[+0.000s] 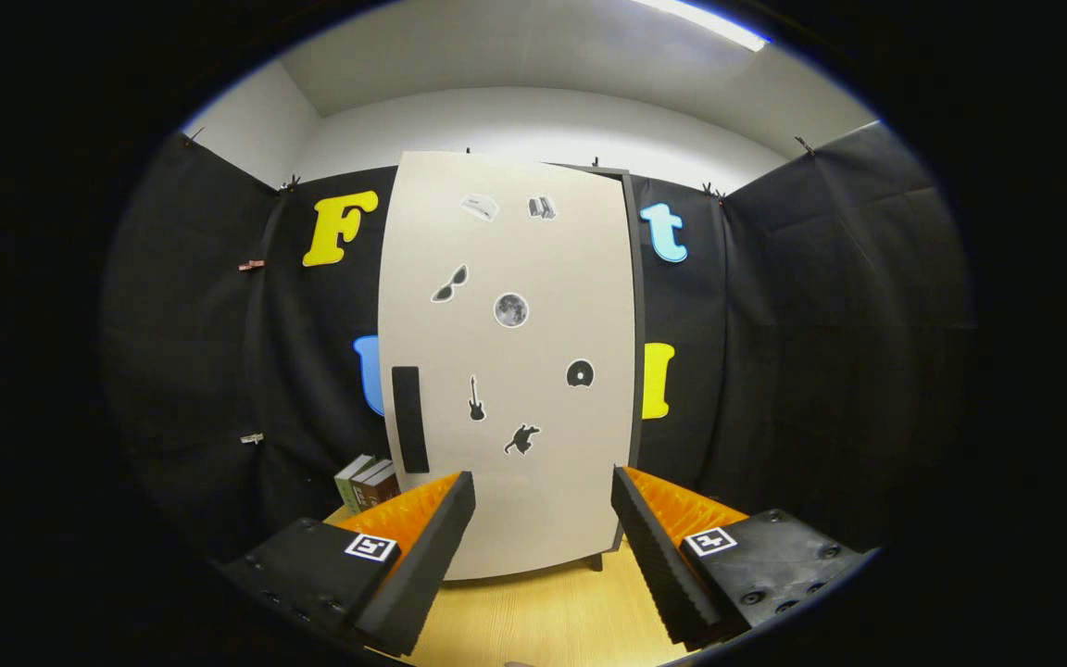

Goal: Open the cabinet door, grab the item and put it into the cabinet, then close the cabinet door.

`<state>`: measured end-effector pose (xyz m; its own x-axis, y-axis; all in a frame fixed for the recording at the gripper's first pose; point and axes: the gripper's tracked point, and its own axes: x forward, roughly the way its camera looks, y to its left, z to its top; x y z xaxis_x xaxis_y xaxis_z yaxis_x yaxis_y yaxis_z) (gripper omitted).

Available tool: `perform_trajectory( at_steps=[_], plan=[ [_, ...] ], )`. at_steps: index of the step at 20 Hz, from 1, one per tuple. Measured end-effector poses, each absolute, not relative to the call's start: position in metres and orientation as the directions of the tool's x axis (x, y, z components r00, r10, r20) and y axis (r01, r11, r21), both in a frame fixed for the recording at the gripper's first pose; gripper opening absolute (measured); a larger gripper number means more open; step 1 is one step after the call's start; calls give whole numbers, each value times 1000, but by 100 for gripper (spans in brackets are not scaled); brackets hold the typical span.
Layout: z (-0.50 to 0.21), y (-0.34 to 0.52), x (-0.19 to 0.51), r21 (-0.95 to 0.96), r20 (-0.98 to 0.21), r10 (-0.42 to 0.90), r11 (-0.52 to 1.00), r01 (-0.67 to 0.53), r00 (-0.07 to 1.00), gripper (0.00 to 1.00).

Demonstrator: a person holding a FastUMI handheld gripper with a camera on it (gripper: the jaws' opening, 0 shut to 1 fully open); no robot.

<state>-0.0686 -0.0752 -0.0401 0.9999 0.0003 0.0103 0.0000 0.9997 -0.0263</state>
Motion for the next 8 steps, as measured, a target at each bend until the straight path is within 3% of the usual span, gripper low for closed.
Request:
perform_trajectory(
  at_steps=[8],
  plan=[
    [-46,-77,-65,-32,-6,8,999,-8,1000,97]
  ],
)
